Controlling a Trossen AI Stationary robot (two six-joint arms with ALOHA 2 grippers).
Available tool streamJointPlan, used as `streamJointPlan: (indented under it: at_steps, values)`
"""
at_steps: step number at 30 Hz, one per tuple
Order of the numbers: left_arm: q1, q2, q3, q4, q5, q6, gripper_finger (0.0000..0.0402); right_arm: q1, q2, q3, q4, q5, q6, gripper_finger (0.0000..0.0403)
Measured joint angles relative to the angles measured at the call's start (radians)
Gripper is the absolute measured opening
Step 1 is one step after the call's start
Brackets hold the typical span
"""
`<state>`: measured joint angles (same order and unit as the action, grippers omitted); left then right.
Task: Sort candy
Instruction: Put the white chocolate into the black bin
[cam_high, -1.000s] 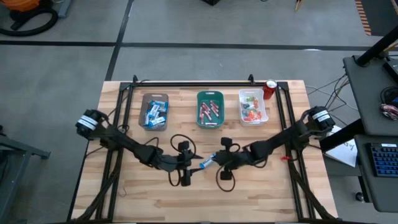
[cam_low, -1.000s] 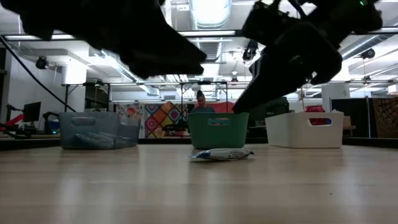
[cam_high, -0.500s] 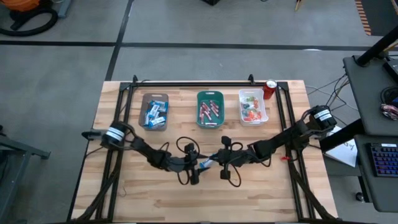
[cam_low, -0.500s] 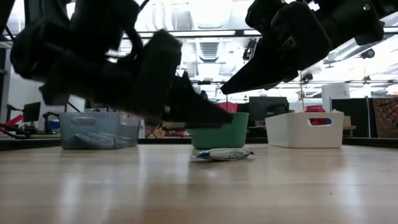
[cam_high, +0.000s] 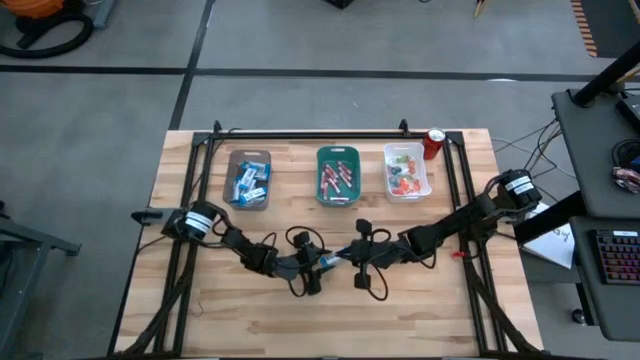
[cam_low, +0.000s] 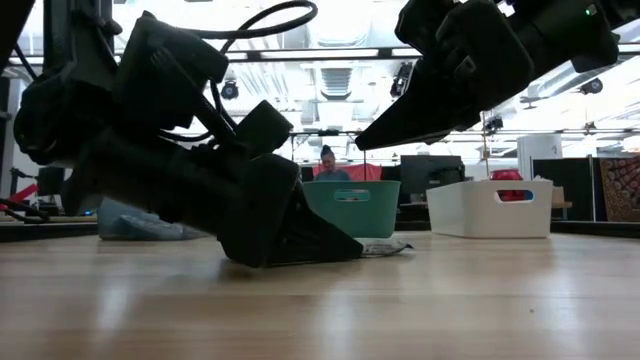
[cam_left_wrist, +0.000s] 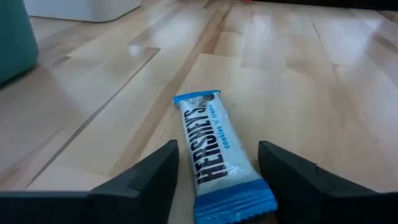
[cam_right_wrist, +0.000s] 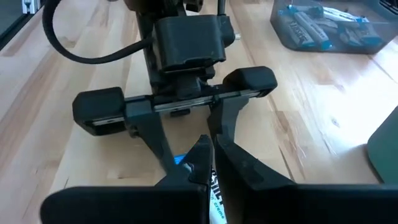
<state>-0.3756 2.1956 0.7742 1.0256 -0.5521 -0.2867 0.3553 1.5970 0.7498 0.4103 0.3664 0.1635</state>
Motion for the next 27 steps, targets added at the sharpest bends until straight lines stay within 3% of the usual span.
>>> streamJointPlan:
  at_steps: [8,12,17,22,27]
  values:
    - [0.002,-0.001,-0.002,-0.008,-0.013,-0.004,0.0077,0.000,0.000,0.000,0.008,0.000,0.004,0.0013]
    - [-0.001,-0.030,-0.008,-0.017,0.039,0.002,0.0015,0.000,-0.039,0.039,0.023,0.000,-0.021,0.0013]
    - [-0.002,-0.118,-0.046,-0.033,0.064,0.043,0.0018,0.000,-0.124,0.060,0.011,0.000,-0.110,0.0013]
    - [-0.002,-0.303,-0.146,-0.032,0.046,0.051,0.0015,0.009,-0.228,0.060,0.015,0.000,-0.135,0.0013]
    - [-0.001,-0.613,-0.282,-0.174,-0.125,0.044,0.0016,0.034,-0.310,0.057,0.005,0.000,-0.132,0.0013]
